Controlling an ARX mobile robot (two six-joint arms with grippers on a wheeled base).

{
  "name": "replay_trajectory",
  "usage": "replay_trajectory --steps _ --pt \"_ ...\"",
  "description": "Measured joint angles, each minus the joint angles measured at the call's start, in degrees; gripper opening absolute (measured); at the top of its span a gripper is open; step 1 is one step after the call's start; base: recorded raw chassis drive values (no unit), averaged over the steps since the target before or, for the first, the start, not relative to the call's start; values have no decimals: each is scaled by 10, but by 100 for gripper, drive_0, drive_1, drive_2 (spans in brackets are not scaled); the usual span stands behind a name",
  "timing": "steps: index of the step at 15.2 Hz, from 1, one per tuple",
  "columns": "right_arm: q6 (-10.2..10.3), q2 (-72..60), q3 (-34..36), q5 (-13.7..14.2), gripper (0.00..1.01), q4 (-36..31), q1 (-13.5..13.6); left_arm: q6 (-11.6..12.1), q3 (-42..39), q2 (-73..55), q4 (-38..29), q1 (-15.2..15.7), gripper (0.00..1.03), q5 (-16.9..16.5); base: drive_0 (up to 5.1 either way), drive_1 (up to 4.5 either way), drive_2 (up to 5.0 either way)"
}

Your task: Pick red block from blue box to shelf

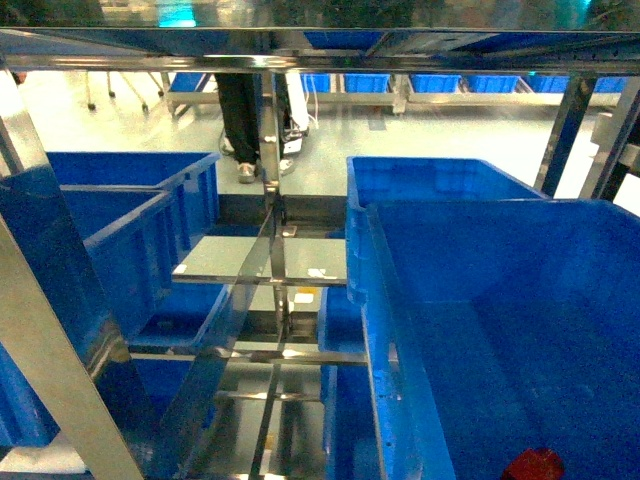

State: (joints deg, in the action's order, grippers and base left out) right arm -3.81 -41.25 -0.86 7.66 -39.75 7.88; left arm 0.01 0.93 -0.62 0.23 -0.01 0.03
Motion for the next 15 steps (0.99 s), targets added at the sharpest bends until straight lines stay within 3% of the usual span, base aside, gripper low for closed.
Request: replay_trajectory --steps 1,7,8,9,10,12,15 --pt "15 27 1 -5 68 23 -9 0 0 0 0 0 98 0 0 0 0" --pt "26 63 2 -16 51 58 -18 0 0 0 0 0 98 0 0 0 0" --pt "30 81 2 -44 44 75 -37 0 0 0 0 0 98 0 0 0 0" --pt "36 132 2 -67 21 119 -83 0 0 0 0 0 98 0 0 0 0" --pt "38 192 2 -75 2 176 -79 0 0 0 0 0 98 0 0 0 0" --pt "38 274 2 -75 2 257 -79 0 0 0 0 0 98 0 0 0 0" --pt "38 303 2 -75 2 287 -79 0 0 0 0 0 98 0 0 0 0"
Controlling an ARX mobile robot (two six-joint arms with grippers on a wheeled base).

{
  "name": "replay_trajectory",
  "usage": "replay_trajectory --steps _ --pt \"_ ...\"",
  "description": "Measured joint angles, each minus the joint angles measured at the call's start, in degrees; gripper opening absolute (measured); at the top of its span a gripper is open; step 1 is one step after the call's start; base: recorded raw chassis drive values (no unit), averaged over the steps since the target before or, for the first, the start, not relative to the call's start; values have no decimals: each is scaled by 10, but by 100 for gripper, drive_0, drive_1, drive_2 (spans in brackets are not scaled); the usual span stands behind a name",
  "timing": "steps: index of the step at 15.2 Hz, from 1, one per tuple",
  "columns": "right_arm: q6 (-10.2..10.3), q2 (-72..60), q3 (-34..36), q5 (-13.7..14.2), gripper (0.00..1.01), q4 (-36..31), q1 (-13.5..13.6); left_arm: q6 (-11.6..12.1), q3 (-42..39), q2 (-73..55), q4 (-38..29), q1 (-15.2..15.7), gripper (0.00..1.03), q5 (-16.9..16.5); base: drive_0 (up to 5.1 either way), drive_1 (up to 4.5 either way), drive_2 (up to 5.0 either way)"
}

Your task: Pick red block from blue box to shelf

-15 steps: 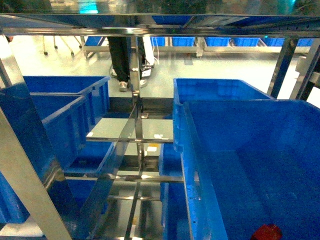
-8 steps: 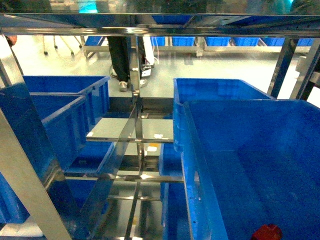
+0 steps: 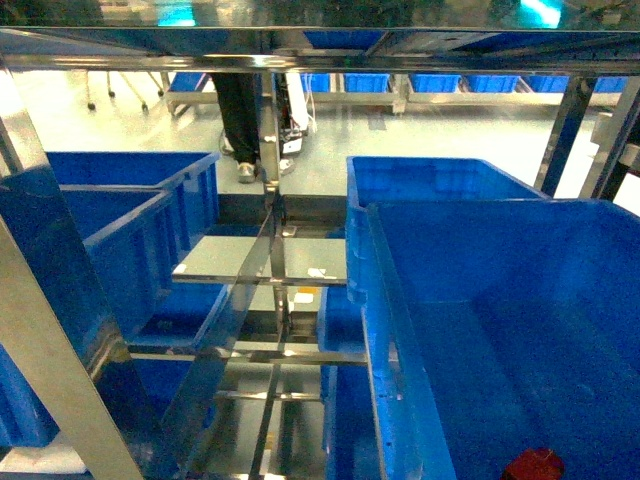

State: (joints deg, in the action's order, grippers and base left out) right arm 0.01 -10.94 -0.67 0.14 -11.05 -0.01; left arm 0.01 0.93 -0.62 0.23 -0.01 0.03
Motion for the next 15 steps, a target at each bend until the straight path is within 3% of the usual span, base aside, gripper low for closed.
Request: replay_trajectory --steps 2,4,13,15 --pt "0 12 0 0 2 13 0 0 0 0 0 0 98 0 0 0 0" --pt "0 88 0 -1 2 116 0 0 0 0 0 0 98 1 0 0 0" --pt "0 107 0 -2 2 113 0 0 0 0 0 0 98 0 0 0 0" --pt "0 107 0 -1 14 113 0 0 0 0 0 0 98 0 0 0 0"
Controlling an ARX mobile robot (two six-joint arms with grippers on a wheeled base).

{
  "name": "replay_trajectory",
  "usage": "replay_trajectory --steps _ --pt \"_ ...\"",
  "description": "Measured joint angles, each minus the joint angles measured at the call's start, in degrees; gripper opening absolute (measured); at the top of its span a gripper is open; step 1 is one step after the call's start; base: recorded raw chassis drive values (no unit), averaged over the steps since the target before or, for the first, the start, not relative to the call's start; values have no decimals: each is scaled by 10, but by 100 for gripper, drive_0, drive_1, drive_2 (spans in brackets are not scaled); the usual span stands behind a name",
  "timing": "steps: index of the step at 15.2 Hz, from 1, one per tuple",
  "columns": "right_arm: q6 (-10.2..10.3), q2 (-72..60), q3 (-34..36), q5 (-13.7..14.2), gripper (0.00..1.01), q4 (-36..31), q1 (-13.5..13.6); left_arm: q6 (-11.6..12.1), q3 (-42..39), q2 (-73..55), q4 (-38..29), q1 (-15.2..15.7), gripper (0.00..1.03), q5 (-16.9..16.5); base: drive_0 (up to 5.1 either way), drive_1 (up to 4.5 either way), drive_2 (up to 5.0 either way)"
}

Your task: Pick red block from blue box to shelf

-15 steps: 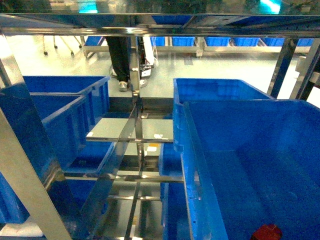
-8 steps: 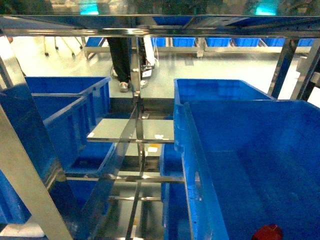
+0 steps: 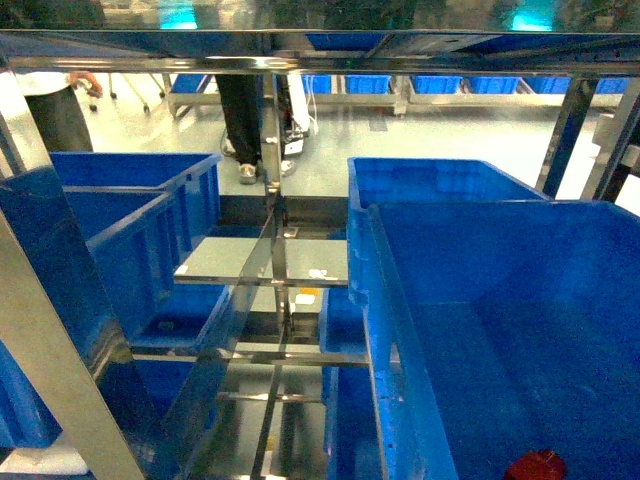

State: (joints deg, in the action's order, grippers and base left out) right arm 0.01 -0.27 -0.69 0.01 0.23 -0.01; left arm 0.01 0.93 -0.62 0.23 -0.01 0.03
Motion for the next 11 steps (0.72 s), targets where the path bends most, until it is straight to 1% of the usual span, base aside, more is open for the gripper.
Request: replay_trajectory --steps 1,2,3,8,9,10,11 --pt "0 0 0 0 21 0 0 0 0 0 0 0 98 0 0 0 0" --pt "0 0 0 0 25 0 0 0 0 0 0 0 98 0 0 0 0" --pt "0 0 0 0 32 0 0 0 0 0 0 0 98 0 0 0 0" --pt "0 0 0 0 94 0 0 0 0 0 0 0 98 0 0 0 0" --pt "0 0 0 0 99 0 0 0 0 0 0 0 98 0 0 0 0" --pt "0 0 0 0 97 0 0 0 0 0 0 0 98 0 0 0 0" --pt "0 0 0 0 98 0 0 0 0 0 0 0 98 0 0 0 0"
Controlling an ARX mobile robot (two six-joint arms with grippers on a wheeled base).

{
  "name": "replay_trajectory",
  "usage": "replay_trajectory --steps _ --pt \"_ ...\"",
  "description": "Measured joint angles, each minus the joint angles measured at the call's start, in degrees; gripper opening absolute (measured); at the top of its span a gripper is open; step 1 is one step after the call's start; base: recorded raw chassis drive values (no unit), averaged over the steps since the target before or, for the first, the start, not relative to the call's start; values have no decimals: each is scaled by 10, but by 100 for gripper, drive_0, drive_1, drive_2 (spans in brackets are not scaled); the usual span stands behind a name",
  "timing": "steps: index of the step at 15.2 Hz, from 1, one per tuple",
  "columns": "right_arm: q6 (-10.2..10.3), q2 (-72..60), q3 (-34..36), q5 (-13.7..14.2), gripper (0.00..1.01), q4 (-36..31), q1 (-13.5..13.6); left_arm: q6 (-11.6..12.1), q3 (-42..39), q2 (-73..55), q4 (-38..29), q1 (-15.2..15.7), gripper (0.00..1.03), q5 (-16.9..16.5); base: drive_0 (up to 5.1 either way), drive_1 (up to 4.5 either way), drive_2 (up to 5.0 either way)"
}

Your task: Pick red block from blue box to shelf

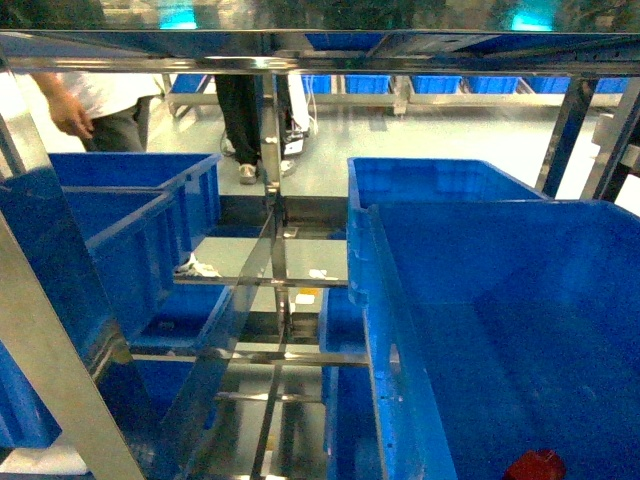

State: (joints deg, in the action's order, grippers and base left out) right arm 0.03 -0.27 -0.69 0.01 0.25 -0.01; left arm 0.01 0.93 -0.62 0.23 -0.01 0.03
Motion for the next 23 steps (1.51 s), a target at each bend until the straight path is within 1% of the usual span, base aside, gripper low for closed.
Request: replay_trajectory --steps 23 --pt "0 0 0 0 98 0 0 0 0 0 0 0 98 0 0 0 0"
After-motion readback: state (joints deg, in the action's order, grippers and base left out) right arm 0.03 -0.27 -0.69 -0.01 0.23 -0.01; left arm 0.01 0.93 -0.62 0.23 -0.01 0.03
